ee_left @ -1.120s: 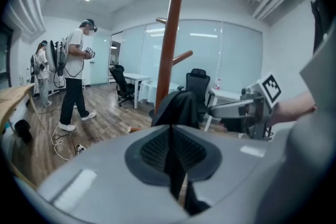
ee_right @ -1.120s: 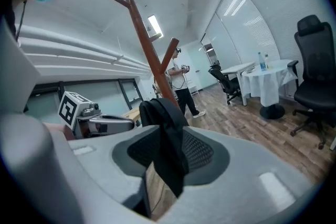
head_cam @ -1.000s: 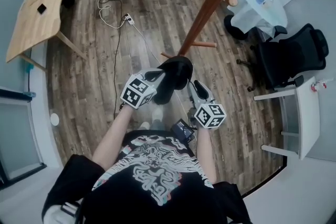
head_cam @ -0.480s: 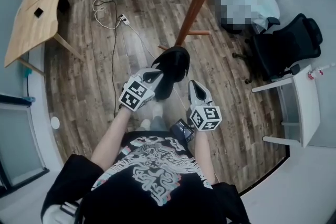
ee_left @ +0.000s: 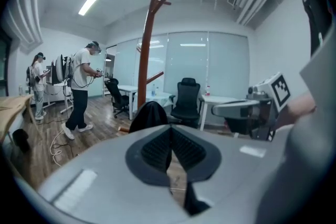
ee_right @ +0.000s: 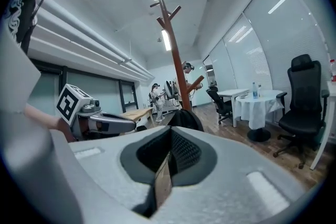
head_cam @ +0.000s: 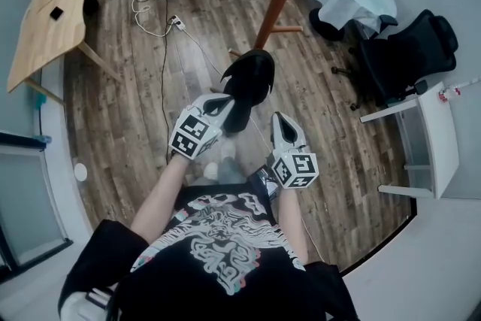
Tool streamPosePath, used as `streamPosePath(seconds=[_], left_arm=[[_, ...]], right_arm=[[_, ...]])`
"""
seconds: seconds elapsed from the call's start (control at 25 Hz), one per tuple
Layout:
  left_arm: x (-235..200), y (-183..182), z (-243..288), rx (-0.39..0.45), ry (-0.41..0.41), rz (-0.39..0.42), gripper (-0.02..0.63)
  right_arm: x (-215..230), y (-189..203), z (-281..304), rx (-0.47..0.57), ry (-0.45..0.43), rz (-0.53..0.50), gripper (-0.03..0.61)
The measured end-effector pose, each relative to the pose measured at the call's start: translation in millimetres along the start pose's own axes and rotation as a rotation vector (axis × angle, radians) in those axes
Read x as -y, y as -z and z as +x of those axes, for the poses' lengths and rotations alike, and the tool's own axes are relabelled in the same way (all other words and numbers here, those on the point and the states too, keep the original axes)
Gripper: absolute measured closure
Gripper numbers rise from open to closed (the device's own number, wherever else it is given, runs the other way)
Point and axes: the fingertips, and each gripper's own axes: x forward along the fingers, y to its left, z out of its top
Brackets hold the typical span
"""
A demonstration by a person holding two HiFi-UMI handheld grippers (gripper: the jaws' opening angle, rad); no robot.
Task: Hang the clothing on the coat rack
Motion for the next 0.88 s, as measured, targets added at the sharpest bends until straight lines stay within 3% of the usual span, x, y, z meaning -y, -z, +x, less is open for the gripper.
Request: streamPosePath(seconds=[0.16,0.56,0.88], left_arm=[[7.0,-5.5,-16.6,0.034,-0.018,0.007,0.624],[12.9,-22.9,-45.8,0.113,-0.03,-0.089,0.624],[25.9,-25.6,-58.3,0.12,-0.103,-0.082,0.625]], right_arm=[[-14.3,-7.3,-12.8,0.018,0.007,-0.03,0.578],[-23.7,-22.2,-37.3,0.045,0.036,-0.111,0.578],[-13.1,-26.4,-58.4,0.095,0.028,-0.042,0.578]])
